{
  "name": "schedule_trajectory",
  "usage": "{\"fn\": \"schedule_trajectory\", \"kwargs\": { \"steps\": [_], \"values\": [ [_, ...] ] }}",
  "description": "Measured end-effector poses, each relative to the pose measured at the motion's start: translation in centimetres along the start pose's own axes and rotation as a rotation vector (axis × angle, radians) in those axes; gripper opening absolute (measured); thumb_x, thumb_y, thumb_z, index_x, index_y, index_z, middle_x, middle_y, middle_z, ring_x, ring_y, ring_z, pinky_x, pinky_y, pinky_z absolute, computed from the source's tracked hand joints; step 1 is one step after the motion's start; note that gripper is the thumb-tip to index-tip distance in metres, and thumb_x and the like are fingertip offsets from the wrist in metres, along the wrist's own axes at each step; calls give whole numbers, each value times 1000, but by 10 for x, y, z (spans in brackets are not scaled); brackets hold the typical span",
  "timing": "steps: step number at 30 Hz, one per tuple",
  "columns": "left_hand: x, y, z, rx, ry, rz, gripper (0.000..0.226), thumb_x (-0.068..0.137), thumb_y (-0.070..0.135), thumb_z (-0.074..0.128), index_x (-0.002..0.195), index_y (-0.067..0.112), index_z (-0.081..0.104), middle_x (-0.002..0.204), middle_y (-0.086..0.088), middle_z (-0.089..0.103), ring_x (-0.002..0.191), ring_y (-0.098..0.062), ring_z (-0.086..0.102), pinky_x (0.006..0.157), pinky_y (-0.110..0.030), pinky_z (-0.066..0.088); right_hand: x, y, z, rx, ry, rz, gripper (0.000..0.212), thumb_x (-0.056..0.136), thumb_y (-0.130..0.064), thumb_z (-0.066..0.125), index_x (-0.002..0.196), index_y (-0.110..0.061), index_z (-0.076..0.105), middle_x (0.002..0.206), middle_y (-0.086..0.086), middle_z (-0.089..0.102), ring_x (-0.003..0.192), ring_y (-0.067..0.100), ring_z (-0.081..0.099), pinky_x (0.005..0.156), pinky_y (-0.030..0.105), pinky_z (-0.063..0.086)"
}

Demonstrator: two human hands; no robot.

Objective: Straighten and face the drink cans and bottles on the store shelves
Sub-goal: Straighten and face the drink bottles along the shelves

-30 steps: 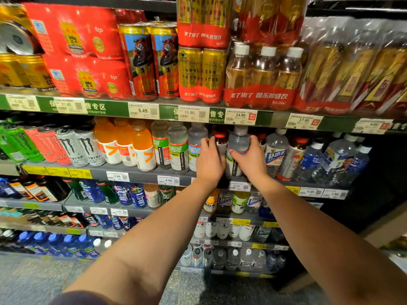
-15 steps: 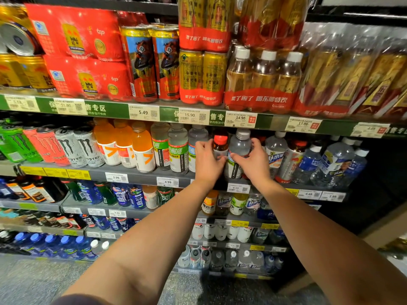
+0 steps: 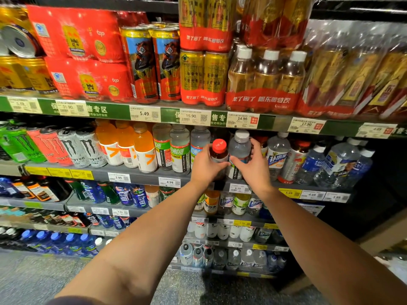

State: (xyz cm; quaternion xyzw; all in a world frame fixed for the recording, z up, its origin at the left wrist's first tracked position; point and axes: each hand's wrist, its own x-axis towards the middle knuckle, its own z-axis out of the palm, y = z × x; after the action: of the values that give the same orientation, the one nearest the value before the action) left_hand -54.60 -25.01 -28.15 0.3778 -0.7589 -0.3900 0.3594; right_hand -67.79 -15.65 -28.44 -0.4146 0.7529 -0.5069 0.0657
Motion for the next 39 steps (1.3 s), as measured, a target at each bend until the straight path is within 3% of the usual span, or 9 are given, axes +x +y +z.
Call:
{"fn": "schedule_trajectory", "kwargs": {
  "steps": [9,13,18,22,26,30,33,36,39],
  "values": [
    [-25,-14,-30,-300,261,-109,52,67,28,91,109,18,63,98,12,68,90,11,61,84,-8,45,7,1,13,83,6,51,53,74,-49,79,119,-27,61,109,-8,70,100,10,65,87,35,54],
    [-25,-21,-50,-417,341,-173,61,66,32,90,117,13,64,106,0,71,99,-10,66,92,-24,52,18,-8,28,150,-41,89,45,73,-42,82,107,-19,64,97,-2,73,91,16,68,84,44,56],
    [-28,-27,-70,-467,293,-215,51,75,14,85,118,7,60,96,4,67,82,6,65,74,-12,52,29,-21,49,169,-88,122,44,71,-32,87,101,-15,58,95,0,70,89,18,68,85,44,57],
    [-34,-28,-74,-460,263,-212,56,73,19,87,120,7,60,102,1,68,95,-9,65,85,-19,55,25,-20,55,124,-54,112,49,68,-44,86,99,-21,55,100,3,66,89,18,64,78,37,54],
    [-38,-24,-66,-457,239,-175,54,71,19,88,117,13,61,105,2,70,97,-7,66,87,-18,53,27,-11,51,78,-109,125,65,57,-66,82,102,-25,59,94,6,67,83,23,65,72,41,56],
    [-42,-15,-45,-452,187,-110,54,70,16,89,116,11,63,107,-3,72,99,-11,68,89,-21,53,21,-6,36,159,-159,188,60,84,-27,77,134,-7,51,107,8,63,97,21,62,81,29,50],
    [-40,-2,-24,-419,156,-92,58,66,24,92,115,12,63,105,-3,72,100,-14,68,92,-31,54,13,8,22,181,-96,197,36,91,-20,69,123,-6,61,101,10,67,96,23,66,88,32,55],
    [-36,9,-3,-367,140,-68,59,65,29,92,112,10,62,99,0,72,94,-11,67,91,-31,54,8,19,6,208,-37,192,21,92,-13,66,111,-5,65,95,7,68,93,20,67,77,13,51],
    [-32,19,18,-253,152,-37,66,62,44,90,113,13,61,103,-1,69,97,-17,65,91,-36,53,5,23,-6,234,-29,192,17,92,-12,66,108,-6,66,95,9,69,88,15,65,70,8,48]
  ]
}}
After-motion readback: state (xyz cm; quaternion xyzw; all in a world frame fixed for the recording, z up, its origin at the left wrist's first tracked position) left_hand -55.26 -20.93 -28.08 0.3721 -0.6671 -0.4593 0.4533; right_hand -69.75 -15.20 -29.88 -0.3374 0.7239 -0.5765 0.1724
